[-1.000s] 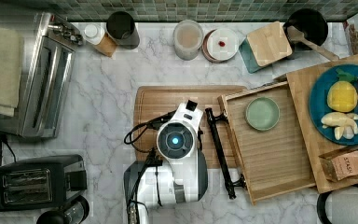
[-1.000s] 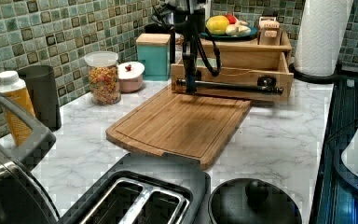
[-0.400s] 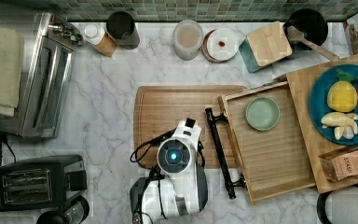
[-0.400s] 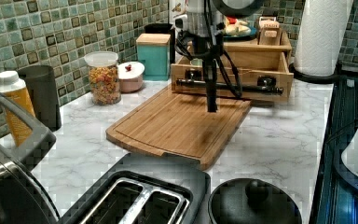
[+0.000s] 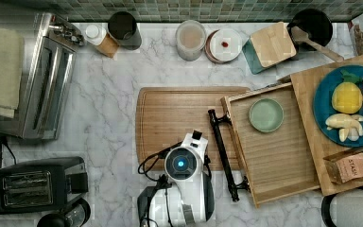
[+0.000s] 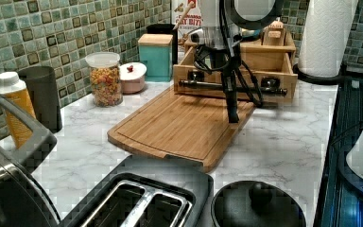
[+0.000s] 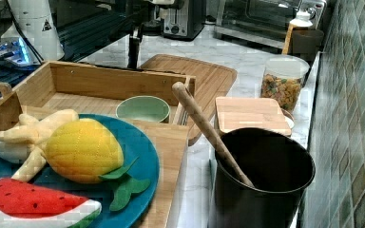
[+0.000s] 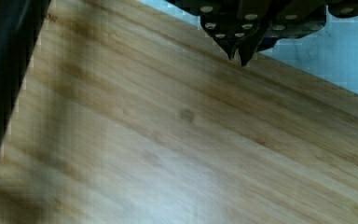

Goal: Close the drawer.

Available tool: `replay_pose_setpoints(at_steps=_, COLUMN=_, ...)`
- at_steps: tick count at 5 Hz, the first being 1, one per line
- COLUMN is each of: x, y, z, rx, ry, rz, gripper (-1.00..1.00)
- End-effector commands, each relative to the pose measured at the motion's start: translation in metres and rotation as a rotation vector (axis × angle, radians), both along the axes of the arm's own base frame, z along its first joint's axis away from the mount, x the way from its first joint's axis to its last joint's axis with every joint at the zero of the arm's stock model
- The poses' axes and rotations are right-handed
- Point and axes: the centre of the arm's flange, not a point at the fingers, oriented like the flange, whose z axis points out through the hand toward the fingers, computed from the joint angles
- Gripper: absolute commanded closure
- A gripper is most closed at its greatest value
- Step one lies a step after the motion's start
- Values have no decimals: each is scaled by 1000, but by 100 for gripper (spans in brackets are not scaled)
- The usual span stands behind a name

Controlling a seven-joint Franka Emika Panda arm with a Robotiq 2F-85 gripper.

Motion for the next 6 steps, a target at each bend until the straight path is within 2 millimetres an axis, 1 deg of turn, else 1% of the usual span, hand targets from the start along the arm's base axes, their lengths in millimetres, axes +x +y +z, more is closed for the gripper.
replay_pose_setpoints(at_steps=1, x=34, y=-72, z=57, rx=14, ry=-207, rz=-94, gripper=100)
replay_pose_setpoints(at_steps=2, x=39, y=-88, z=62, rx=28, ry=-225, rz=-116, gripper=100)
replay_pose_setpoints(at_steps=3, x=43, y=-110, z=67, rx=33, ry=-266, rz=-111, gripper=100)
replay_pose_setpoints(at_steps=4, x=58, y=-142, z=56, rx=48, ry=-269, rz=-85, gripper=100)
replay_pose_setpoints(at_steps=5, x=65, y=-170, z=52, rx=66, ry=-297, rz=-88, gripper=100)
replay_pose_setpoints(at_steps=6, x=71, y=-194, z=78, rx=28, ry=-265, rz=-100, gripper=100)
